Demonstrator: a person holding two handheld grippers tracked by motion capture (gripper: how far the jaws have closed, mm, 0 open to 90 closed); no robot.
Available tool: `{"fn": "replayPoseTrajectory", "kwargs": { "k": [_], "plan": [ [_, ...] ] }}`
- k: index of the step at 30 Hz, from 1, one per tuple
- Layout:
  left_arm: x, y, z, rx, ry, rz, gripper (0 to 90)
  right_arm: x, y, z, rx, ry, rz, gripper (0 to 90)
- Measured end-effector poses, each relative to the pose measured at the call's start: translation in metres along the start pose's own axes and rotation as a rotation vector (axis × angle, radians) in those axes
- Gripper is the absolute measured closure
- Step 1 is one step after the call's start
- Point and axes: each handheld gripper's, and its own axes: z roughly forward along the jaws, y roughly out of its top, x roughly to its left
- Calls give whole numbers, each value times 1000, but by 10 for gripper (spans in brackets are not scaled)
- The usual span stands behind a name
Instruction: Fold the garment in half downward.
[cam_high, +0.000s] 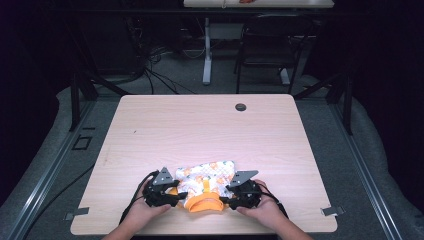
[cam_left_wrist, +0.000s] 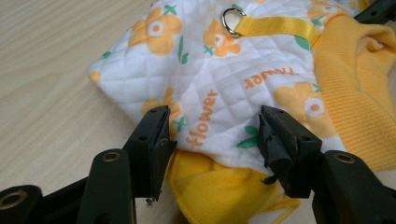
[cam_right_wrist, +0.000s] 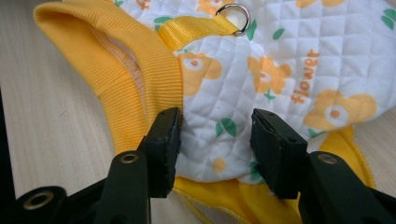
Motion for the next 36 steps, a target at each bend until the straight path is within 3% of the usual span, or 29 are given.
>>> {"fn": "replayPoseTrajectory", "kwargs": {
  "k": [7, 13, 20, 29, 33, 36],
  "plan": [
    [13, 8, 7, 2, 17, -25, 445, -10, 5, 5, -8, -5, 46, 518],
    [21, 14, 13, 0, 37, -38, 454, -19, 13, 8, 12, -30, 44, 523],
    [30, 24, 21, 1, 72, -47, 467, -30, 16, 12, -5, -50, 81, 525],
    [41, 29, 29, -20, 98, -96, 475, -42, 25, 18, 6, -83, 92, 531],
    [42, 35, 31, -1, 123, -65, 482, -45, 26, 20, -7, -83, 107, 531],
    [45, 37, 34, -6, 130, -75, 488, -48, 28, 21, -4, -92, 107, 532]
  ]
}}
